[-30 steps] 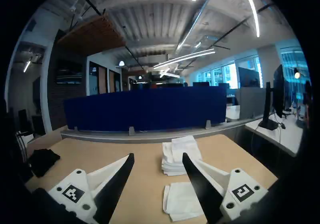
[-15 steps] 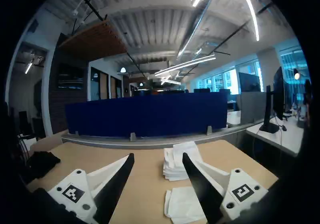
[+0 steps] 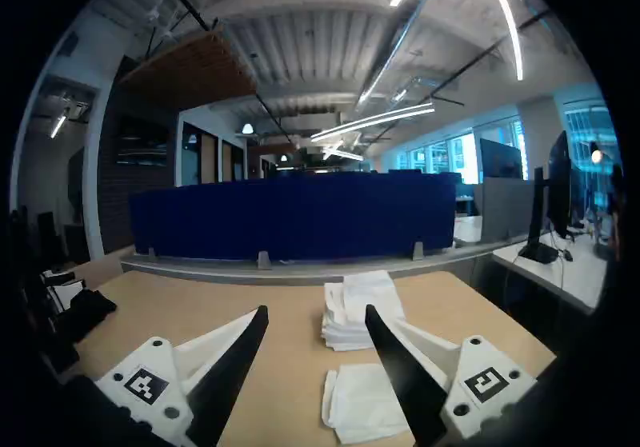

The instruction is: Fold towel

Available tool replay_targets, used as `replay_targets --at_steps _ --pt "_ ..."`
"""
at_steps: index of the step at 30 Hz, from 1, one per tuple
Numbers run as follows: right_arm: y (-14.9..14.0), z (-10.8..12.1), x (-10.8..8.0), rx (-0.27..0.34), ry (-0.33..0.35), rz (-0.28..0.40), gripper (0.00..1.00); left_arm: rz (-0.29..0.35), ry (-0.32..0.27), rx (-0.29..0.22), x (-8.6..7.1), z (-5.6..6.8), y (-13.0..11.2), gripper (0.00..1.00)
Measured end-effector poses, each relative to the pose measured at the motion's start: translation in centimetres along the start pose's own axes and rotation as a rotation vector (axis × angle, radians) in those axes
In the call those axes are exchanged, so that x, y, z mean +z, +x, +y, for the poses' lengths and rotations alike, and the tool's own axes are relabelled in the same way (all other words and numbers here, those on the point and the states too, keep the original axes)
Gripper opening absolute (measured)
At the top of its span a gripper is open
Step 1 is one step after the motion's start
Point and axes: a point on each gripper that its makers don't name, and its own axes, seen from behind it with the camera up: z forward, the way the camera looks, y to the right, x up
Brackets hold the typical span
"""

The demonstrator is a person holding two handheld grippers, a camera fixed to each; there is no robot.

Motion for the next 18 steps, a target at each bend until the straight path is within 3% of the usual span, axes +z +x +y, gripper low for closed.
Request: replay_targets --at_steps 3,11,18 --pt "-0.6 1.0 0.2 0.013 -0.019 -0.024 1.00 0.004 0.004 -0.006 0.4 0.1 -0.6 0.94" --pt "-0.6 3.2 0.9 0.004 -0.065 -0.036 1.00 0.018 0.036 -0.026 0.6 -1.2 -2.6 0.94" --pt "-0.8 2.9 1.8 -0.016 -0.062 -0.033 1.00 0.027 0.040 -0.041 0.4 -1.2 -4.8 0.94"
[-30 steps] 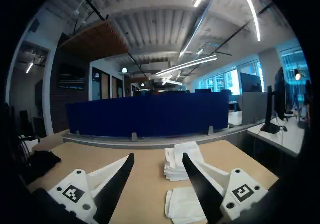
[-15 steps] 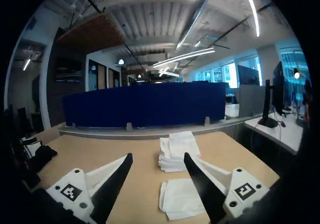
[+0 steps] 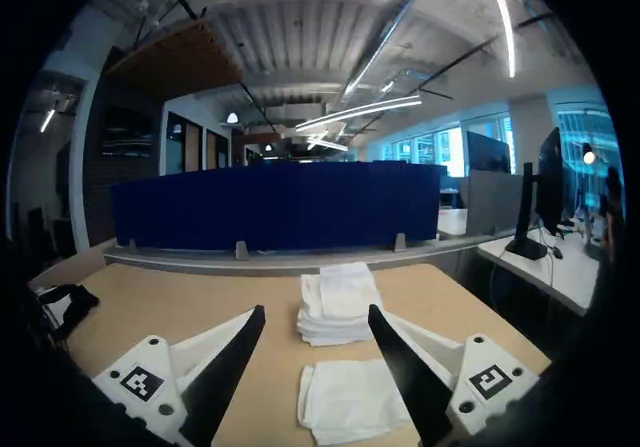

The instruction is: Fold towel

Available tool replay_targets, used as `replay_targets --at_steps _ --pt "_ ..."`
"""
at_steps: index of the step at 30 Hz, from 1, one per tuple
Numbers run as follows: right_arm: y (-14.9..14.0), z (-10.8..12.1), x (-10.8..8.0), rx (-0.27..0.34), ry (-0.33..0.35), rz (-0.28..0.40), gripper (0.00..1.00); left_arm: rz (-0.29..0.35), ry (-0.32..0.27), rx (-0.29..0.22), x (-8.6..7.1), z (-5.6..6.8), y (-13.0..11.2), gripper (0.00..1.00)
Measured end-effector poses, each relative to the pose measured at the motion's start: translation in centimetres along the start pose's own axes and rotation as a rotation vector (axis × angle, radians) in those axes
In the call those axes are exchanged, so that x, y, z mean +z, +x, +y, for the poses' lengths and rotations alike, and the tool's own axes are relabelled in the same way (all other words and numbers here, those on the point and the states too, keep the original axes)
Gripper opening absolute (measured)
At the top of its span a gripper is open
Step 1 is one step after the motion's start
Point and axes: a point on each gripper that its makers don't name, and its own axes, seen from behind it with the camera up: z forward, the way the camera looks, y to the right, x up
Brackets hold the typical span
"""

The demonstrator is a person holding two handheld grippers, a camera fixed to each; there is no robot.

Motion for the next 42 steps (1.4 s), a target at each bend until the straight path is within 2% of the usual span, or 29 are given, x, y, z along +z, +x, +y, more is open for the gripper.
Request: replay_targets --at_steps 8,17,32,36,42 --pt "-1.5 -1.2 0.5 -0.034 0.017 -0.011 1.00 0.029 0.012 0.012 -0.4 -0.2 -1.3 0.94" --pt "-1.9 -2.6 0.9 -0.058 0.035 -0.012 1.00 0.052 0.018 -0.017 -0.2 -0.6 -1.5 0.94" --pt "-2.0 -2.1 0.6 -0.054 0.035 -0.008 1.00 0.033 0.002 0.002 -0.2 0.1 -2.4 0.94" --pt "-1.1 -2.0 0.4 -0.055 0.039 0.014 1.00 0.033 0.003 0.004 -0.2 0.0 -2.4 0.94" --pt "0.9 -2.1 -0.3 -0.044 0.048 0.085 1.00 0.033 0.003 0.008 -0.2 0.0 -2.4 0.94"
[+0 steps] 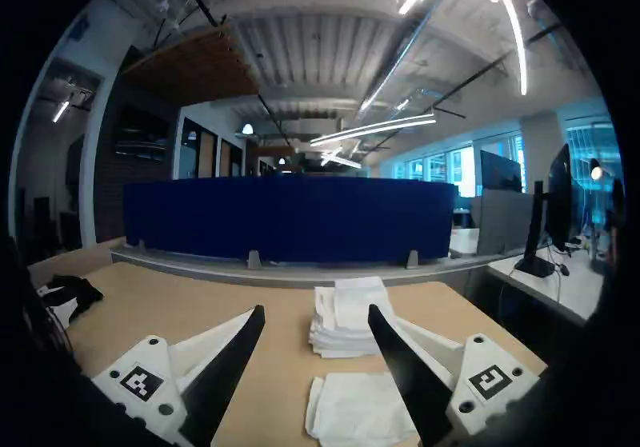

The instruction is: Fold towel

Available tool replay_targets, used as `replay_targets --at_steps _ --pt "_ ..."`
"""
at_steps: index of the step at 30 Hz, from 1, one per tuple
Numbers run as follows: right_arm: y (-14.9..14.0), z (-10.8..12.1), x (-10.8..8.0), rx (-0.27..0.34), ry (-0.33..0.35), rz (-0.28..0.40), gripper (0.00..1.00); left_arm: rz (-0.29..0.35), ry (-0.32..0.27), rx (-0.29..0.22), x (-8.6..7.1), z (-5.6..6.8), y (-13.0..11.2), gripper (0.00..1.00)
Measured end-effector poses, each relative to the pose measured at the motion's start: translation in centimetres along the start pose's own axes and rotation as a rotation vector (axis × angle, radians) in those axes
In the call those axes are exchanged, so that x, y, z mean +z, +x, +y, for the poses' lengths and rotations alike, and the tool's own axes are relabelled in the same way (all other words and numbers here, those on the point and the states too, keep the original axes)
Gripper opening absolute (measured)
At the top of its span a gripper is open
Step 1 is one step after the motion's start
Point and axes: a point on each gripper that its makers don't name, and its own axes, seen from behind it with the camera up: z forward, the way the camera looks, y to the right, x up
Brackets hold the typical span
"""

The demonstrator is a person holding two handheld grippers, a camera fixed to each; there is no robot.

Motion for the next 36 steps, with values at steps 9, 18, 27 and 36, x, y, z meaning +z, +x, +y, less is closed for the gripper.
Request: replay_targets --at_steps 9,18,27,36 --pt "-1.1 0.9 0.0 0.022 0.003 0.047 1.00 0.000 0.000 0.000 -0.1 0.0 0.1 0.94" --pt "-4.6 1.8 0.4 0.058 -0.003 0.062 1.00 0.000 0.000 0.000 -0.1 0.0 0.0 0.94" --pt "-7.0 2.5 1.3 0.080 -0.010 0.074 1.00 0.000 0.000 0.000 -0.1 0.0 0.0 0.94" --pt "-8.4 2.6 2.1 0.095 -0.013 0.084 1.00 0.000 0.000 0.000 -0.2 0.0 0.1 0.94"
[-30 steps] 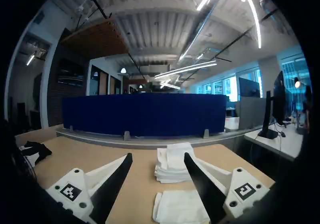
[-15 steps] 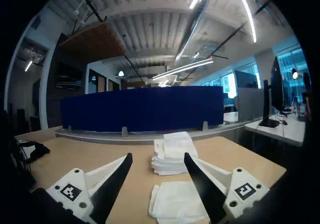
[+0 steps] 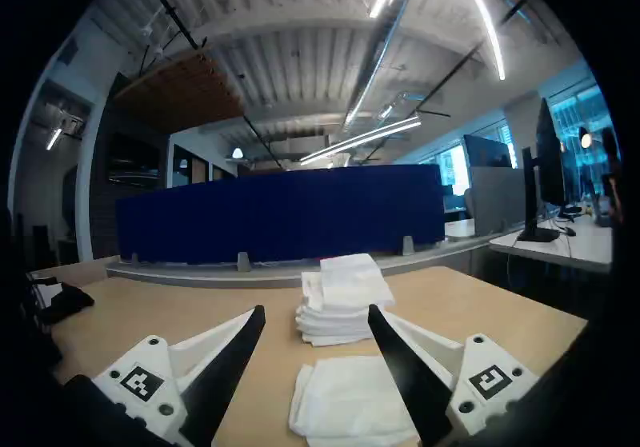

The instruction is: Fold towel

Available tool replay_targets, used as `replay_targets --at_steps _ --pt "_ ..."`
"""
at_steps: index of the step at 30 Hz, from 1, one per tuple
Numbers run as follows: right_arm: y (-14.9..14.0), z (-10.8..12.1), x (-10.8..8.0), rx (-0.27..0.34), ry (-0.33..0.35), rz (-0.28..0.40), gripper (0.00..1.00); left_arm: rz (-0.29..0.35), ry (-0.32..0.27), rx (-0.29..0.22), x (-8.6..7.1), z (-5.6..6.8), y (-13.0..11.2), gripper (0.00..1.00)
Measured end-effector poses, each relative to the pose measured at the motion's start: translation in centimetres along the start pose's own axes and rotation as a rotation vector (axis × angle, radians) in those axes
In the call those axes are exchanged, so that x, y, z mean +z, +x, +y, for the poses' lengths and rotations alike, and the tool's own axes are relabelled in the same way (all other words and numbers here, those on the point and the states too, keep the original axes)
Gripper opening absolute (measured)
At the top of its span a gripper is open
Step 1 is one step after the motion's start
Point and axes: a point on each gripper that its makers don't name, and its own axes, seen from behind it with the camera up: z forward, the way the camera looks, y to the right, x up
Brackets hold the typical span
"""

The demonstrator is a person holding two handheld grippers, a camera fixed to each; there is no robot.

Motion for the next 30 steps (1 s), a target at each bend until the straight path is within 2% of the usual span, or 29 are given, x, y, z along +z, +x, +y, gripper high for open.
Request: replay_targets --at_steps 17,30 --pt "-2.4 -0.2 -0.3 0.006 -0.003 -0.012 1.00 0.000 0.000 0.000 0.1 0.0 -0.1 0.94" --pt "-2.8 -1.3 -0.4 -0.080 -0.003 -0.016 1.00 0.000 0.000 0.000 0.1 0.1 -0.1 0.94"
